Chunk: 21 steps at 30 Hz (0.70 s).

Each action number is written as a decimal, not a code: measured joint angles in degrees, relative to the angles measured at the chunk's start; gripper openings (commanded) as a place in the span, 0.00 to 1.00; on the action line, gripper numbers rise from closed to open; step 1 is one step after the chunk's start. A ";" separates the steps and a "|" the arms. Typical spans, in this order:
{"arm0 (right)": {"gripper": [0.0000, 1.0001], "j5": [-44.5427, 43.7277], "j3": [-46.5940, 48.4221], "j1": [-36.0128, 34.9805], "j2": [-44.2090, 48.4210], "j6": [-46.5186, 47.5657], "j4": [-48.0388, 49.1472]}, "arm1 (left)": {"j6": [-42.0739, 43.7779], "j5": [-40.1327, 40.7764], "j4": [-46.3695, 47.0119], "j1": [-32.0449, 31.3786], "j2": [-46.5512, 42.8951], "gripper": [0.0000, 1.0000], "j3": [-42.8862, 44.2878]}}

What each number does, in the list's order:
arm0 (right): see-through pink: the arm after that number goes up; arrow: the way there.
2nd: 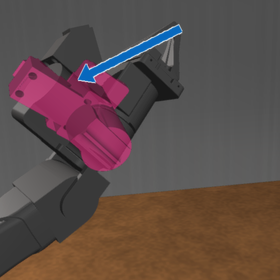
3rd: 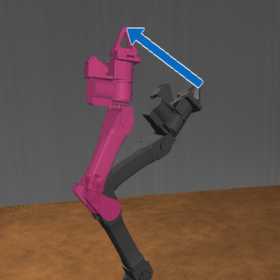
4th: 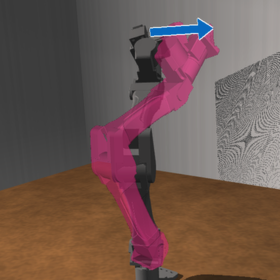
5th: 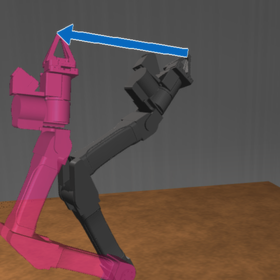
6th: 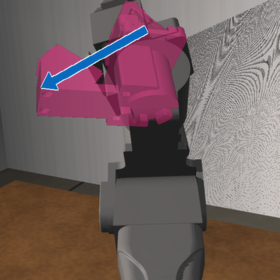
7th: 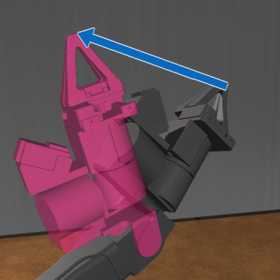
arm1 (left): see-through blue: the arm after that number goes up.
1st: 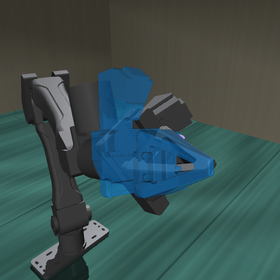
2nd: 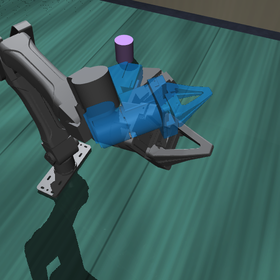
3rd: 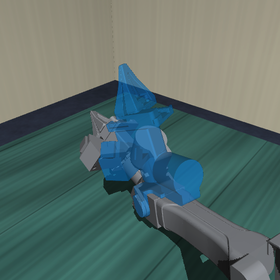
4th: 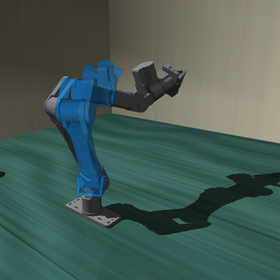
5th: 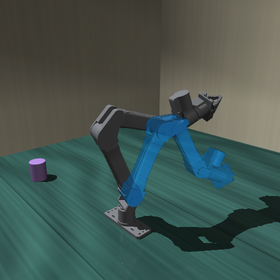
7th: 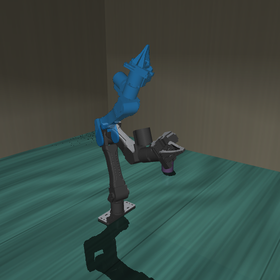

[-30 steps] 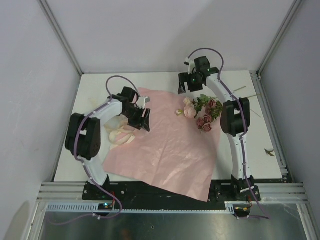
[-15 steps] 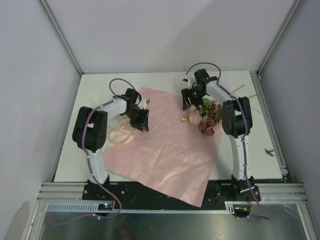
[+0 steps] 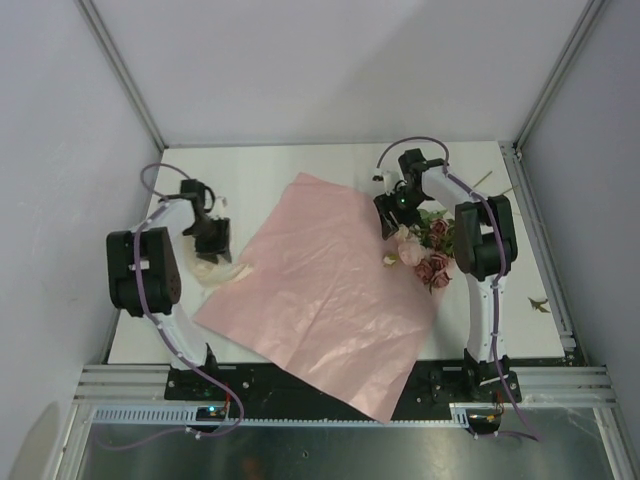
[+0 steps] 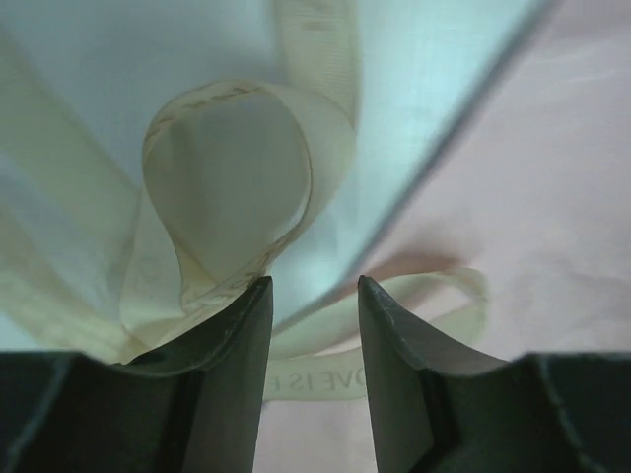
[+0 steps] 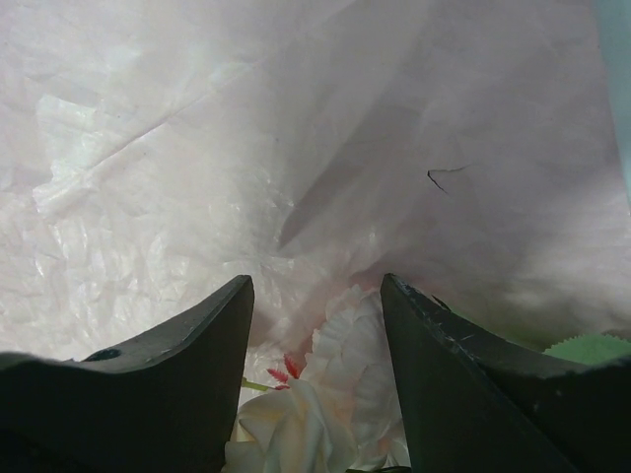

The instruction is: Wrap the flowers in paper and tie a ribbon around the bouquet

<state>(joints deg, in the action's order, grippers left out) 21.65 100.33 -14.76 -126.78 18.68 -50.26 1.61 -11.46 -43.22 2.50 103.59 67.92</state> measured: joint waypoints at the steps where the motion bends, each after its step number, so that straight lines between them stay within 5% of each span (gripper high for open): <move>1: 0.60 -0.11 0.50 0.15 -0.24 0.20 -0.48 | 0.79 1.40 -0.35 2.03 -0.35 0.51 0.13; 6: 0.60 -0.42 2.97 0.11 -1.70 0.48 -2.43 | 5.44 4.90 -2.54 8.28 -0.87 0.79 3.17; 9: 0.60 -0.59 3.63 -0.04 -2.10 0.48 -2.97 | 7.63 2.60 -3.17 7.96 -3.45 0.87 4.61; 15: 0.60 -0.87 4.61 -0.15 -2.71 0.42 -3.74 | 9.05 -4.98 -3.17 1.62 -11.10 0.89 7.56; 21: 0.60 -0.85 8.70 -0.42 -5.01 -0.61 -4.96 | 7.23 -13.92 -1.97 -12.92 -9.68 0.81 6.95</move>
<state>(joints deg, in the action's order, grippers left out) 20.80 109.03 -15.18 -131.79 18.06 -55.22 8.84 -25.39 -45.19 -10.41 93.91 74.87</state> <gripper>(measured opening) 0.601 0.854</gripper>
